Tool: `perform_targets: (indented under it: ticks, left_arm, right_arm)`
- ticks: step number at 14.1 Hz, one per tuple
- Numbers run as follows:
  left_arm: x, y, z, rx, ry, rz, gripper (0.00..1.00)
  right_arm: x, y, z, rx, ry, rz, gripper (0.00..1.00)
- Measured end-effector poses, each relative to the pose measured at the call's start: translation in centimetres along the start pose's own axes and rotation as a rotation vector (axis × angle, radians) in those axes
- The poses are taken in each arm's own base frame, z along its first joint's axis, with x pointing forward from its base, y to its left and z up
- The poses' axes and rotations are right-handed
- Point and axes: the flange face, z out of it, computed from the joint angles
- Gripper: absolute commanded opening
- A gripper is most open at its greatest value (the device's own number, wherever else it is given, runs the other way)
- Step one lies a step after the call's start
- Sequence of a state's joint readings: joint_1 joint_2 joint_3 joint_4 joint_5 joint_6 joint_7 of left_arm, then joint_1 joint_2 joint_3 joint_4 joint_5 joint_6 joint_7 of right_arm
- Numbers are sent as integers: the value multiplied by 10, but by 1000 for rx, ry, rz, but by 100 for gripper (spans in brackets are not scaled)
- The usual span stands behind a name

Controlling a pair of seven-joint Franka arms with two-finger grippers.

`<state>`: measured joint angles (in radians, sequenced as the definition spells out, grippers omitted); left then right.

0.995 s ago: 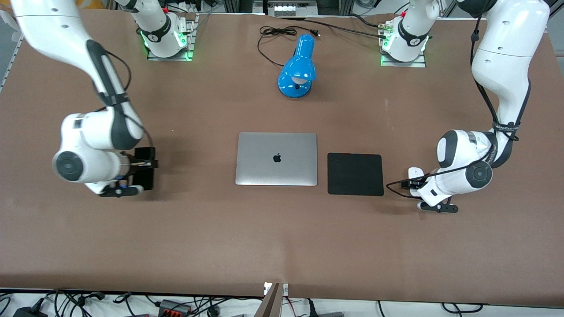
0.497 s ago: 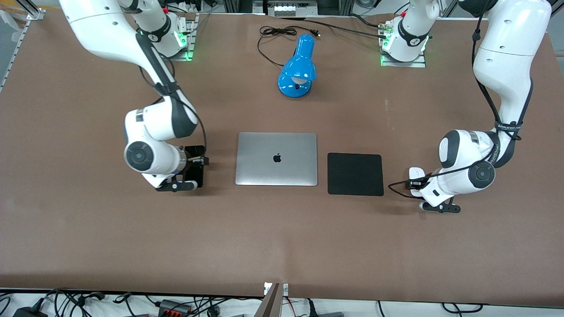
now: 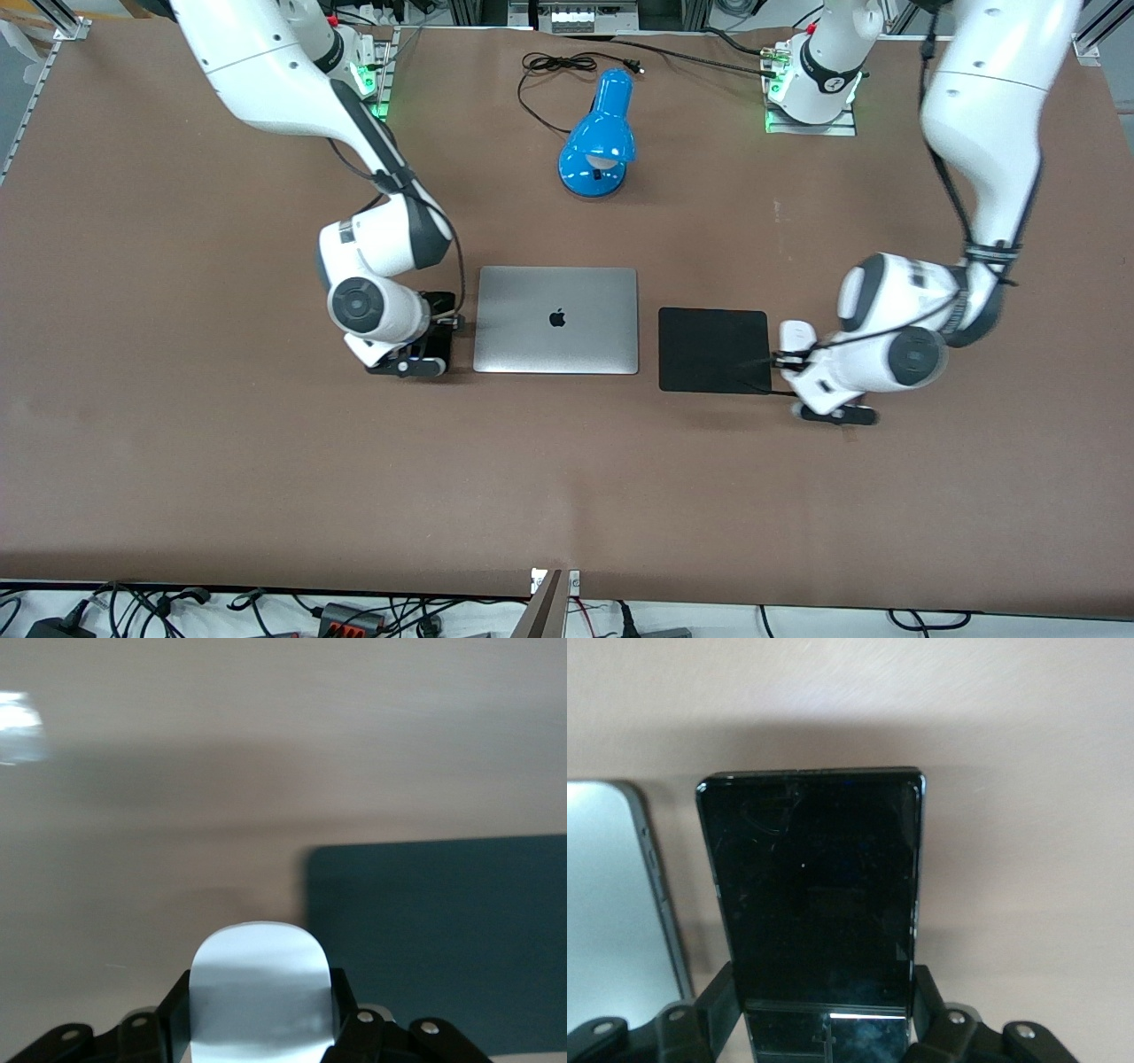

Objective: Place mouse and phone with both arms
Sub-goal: 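Lower the phone beside the laptop while the left gripper sets the mouse down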

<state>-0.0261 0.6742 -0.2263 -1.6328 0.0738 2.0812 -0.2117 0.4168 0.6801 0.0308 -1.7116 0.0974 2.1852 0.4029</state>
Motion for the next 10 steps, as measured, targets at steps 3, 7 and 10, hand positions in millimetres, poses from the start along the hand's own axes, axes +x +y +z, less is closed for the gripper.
perform_targets:
  ticks: [3, 7, 10]
  left_arm:
    - [-8, 62, 16, 6, 19, -21, 39]
    - [-7, 74, 25, -1, 37, -19, 40]
    - [-8, 84, 26, -4, 54, -3, 43]
  right_arm:
    - [-2, 0, 12, -10, -15, 2, 28]
    - [-1, 2, 14, -13, -17, 0, 28]
    - [-2, 2, 13, -13, -17, -14, 28]
